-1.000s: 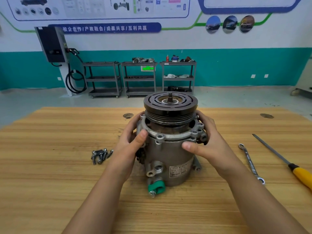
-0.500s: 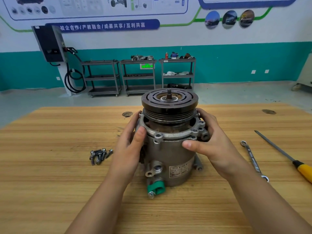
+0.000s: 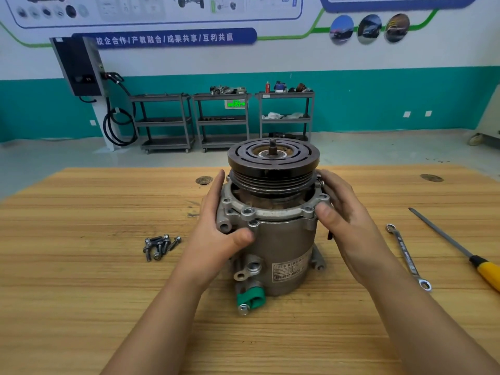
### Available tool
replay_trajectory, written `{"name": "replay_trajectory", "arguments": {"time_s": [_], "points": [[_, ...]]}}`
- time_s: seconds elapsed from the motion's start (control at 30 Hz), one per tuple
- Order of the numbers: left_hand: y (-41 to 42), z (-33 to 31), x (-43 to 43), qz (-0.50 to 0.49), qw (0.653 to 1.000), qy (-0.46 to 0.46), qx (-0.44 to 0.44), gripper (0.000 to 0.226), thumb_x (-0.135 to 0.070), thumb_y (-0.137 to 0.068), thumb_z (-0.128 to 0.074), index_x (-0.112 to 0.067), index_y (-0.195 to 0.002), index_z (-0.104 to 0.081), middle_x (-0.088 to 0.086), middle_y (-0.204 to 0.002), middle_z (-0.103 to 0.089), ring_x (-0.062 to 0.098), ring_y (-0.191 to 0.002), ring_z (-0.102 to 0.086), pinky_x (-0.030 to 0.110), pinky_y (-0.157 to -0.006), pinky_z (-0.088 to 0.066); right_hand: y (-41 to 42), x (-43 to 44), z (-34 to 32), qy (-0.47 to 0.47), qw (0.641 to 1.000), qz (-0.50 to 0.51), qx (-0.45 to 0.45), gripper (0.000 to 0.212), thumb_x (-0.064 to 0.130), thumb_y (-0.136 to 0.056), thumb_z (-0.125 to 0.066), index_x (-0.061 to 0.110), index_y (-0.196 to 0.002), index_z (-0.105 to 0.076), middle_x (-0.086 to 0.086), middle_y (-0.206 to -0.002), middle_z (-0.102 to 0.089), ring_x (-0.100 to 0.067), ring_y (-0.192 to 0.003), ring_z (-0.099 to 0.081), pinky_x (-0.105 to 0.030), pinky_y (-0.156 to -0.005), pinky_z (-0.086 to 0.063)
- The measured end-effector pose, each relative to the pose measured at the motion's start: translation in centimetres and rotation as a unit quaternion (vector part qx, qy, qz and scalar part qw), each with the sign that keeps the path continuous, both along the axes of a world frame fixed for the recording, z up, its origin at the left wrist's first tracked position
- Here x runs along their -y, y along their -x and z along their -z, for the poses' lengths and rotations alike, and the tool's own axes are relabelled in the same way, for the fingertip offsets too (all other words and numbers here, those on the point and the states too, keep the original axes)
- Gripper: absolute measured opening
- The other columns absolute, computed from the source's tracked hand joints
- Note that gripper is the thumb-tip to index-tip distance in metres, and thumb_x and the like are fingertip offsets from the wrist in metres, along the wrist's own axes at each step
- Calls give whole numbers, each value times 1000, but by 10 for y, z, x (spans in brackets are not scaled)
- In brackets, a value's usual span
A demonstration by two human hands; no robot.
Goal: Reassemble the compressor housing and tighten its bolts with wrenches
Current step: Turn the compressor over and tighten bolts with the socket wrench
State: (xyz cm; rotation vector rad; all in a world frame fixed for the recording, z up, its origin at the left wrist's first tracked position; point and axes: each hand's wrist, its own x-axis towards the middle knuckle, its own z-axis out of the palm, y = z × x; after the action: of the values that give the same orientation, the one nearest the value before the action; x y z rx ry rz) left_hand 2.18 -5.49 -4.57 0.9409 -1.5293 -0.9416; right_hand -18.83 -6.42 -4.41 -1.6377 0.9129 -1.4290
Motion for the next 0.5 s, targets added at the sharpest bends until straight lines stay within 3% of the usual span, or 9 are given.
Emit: {"name": "replay_trajectory", "arguments": {"time_s": [0.1, 0.27, 0.4, 0.5], "points": [[1, -1, -2, -19, 999, 15, 22, 142, -80, -23, -73, -32, -147, -23, -8, -148, -36, 6, -132, -40, 42, -109, -37, -1, 4, 3, -15, 1000, -1, 7, 99, 83, -53, -62, 37, -137, -40, 10, -142, -47, -8, -132, -42, -43, -111, -34], [-1, -7, -3, -13, 999, -5, 40, 149, -76, -21, -78, -31, -149, -17, -7, -150, -34, 13, -134, -39, 46, -109, -35, -1, 8, 4, -12, 1000, 12, -18, 114, 90, -50, -53, 29, -144, -33, 7, -145, -44, -9, -133, -40, -40, -111, -35], [-3, -9, 0, -25, 998, -1, 49, 117, -57, -32, -84, -38, -137, -36, -6, -142, -43, 13, -128, -45, 47, -106, -39, -10, 6, 4, 76, 997, 10, -12, 90, 78, -73, -46, 16, -138, -43, 4, -133, -56, -7, -124, -50, -21, -98, -43], [-4, -7, 2, -32, 999, -3, 40, 101, -49, -38, -80, -43, -130, -38, -5, -138, -47, 14, -125, -49, 46, -104, -42, -16, 6, 7, 108, 994, 5, 19, 74, 65, -85, -43, 9, -135, -46, -2, -129, -59, -12, -122, -53, -21, -96, -44]]}}
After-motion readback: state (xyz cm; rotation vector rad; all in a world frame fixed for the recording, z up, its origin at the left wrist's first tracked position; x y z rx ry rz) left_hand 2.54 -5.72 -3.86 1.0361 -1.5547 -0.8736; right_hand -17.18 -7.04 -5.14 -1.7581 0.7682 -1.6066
